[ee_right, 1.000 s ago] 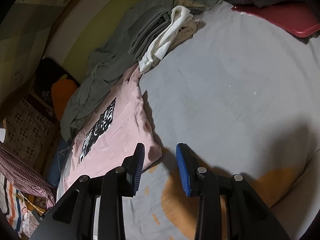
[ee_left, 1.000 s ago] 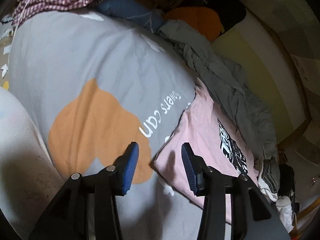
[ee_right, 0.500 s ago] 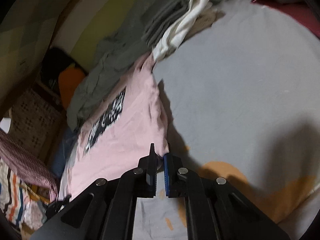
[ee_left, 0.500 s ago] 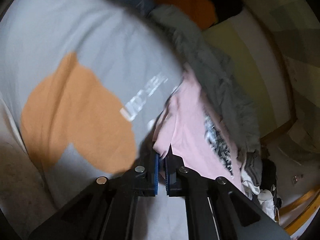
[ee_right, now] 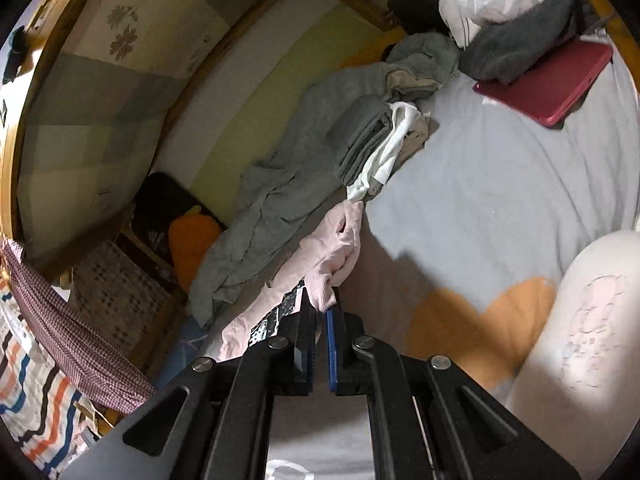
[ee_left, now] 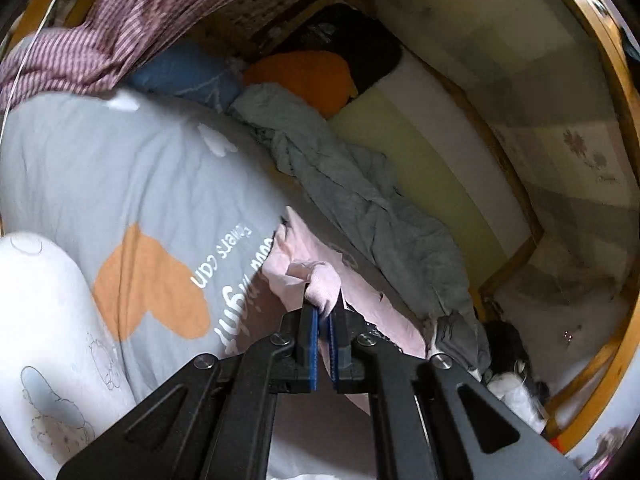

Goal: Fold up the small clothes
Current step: 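Lift the side edge with the left tool while the right tool grasps it too, then lay the pink shirt flat on the bed and open both tools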

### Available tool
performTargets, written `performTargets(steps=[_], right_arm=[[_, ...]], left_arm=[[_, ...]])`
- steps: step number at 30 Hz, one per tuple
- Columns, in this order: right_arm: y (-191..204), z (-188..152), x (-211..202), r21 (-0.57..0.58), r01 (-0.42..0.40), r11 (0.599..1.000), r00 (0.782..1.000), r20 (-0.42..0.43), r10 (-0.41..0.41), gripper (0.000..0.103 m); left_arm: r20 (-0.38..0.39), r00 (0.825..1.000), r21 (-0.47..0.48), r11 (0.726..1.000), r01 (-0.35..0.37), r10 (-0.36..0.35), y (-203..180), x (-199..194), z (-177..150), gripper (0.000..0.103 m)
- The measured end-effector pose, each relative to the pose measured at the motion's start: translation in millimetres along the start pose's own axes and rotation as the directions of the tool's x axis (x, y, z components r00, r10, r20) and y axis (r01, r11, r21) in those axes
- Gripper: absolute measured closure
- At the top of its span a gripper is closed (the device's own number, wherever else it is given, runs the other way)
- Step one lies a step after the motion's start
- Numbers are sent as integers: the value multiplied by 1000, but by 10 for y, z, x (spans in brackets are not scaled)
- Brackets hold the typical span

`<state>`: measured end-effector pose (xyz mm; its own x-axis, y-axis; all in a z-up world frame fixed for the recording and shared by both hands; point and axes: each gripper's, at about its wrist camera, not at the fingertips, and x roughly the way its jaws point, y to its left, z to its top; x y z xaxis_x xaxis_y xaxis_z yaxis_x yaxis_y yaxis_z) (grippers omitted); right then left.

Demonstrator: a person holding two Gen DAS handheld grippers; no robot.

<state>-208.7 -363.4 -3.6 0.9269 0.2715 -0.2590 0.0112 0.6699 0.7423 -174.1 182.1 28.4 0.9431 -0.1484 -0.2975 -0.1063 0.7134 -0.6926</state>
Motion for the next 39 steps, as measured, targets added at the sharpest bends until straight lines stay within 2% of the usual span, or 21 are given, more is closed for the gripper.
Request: performTargets(steps=[3, 7, 9, 12, 15, 16, 17, 19, 21, 23, 24, 26, 28, 29, 30, 31, 32, 34, 35, 37, 39], right_arm=[[84, 39, -6, -53, 45, 998, 999, 10, -45, 99], [162, 202, 347, -69, 65, 995, 998, -20, -67, 99], [191, 309, 602, -64, 79, 995, 996, -35, -81, 99], [237, 489, 1042, -75, 122, 990, 991, -45, -126, 99], [266, 671, 1608, -109, 199, 974, 972, -105, -210, 99], [277, 722, 1819, -132, 229, 964, 960, -131, -246, 99], [282, 751, 1997, -150, 251, 956, 950, -153, -273, 99], [261, 786, 2253, -159, 273, 949, 938, -175, -300, 99], [238, 783, 2457, -172, 288, 942, 928, -194, -319, 99], [189, 754, 2609, -178, 305, 936, 918, -208, -338, 99], [161, 736, 2672, -183, 312, 932, 913, -215, -348, 99], [104, 686, 2753, -193, 324, 926, 904, -225, -363, 99], [29, 669, 2804, -174, 326, 929, 905, -228, -360, 99], [2, 668, 2815, -163, 318, 934, 908, -232, -350, 94], [-25, 675, 2831, -157, 315, 936, 908, -237, -345, 91], [-28, 682, 2831, -166, 318, 933, 906, -236, -351, 83], [-14, 692, 2828, -195, 332, 923, 899, -230, -372, 70], [33, 721, 2750, -248, 353, 902, 897, -183, -401, 59], [62, 742, 2673, -262, 356, 897, 904, -148, -402, 59], [124, 772, 2533, -289, 365, 885, 908, -100, -407, 58], [198, 759, 2394, -315, 350, 882, 918, -74, -391, 56]], left_arm=[[12, 997, 70, 995, -73, 73, -115, 84, 25, 100], [-95, 985, -34, 988, -148, 144, -12, 553, 166, 99], [-133, 975, -53, 981, -187, 178, 15, 818, 221, 99], [-154, 959, 41, 971, -236, 240, -68, 1245, 308, 99], [-205, 930, 96, 952, -292, 306, -118, 1678, 378, 99], [-205, 915, 134, 936, -324, 346, -150, 1834, 390, 99], [-199, 910, 173, 927, -334, 365, -158, 1939, 381, 99], [-207, 888, 216, 905, -367, 410, -161, 2163, 357, 99], [-227, 872, 220, 895, -387, 433, -102, 2327, 334, 99], [-240, 864, 213, 892, -398, 442, -29, 2443, 303, 99], [-243, 864, 214, 893, -396, 442, -14, 2463, 282, 99], [-237, 876, 221, 901, -373, 420, 13, 2505, 251, 97], [-221, 880, 248, 897, -367, 421, 21, 2514, 226, 89], [-214, 881, 248, 896, -369, 422, 30, 2500, 228, 82], [-198, 884, 243, 895, -375, 424, 40, 2460, 230, 66], [-178, 888, 238, 894, -379, 423, 37, 2418, 243, 58], [-154, 894, 236, 895, -379, 420, 24, 2374, 260, 58], [-85, 910, 257, 891, -374, 406, -39, 2181, 266, 57], [-35, 909, 288, 875, -388, 414, -98, 2071, 261, 56], [96, 901, 369, 826, -426, 422, -274, 1816, 217, 50], [156, 920, 452, 803, -389, 359, -481, 1645, 149, 47]])
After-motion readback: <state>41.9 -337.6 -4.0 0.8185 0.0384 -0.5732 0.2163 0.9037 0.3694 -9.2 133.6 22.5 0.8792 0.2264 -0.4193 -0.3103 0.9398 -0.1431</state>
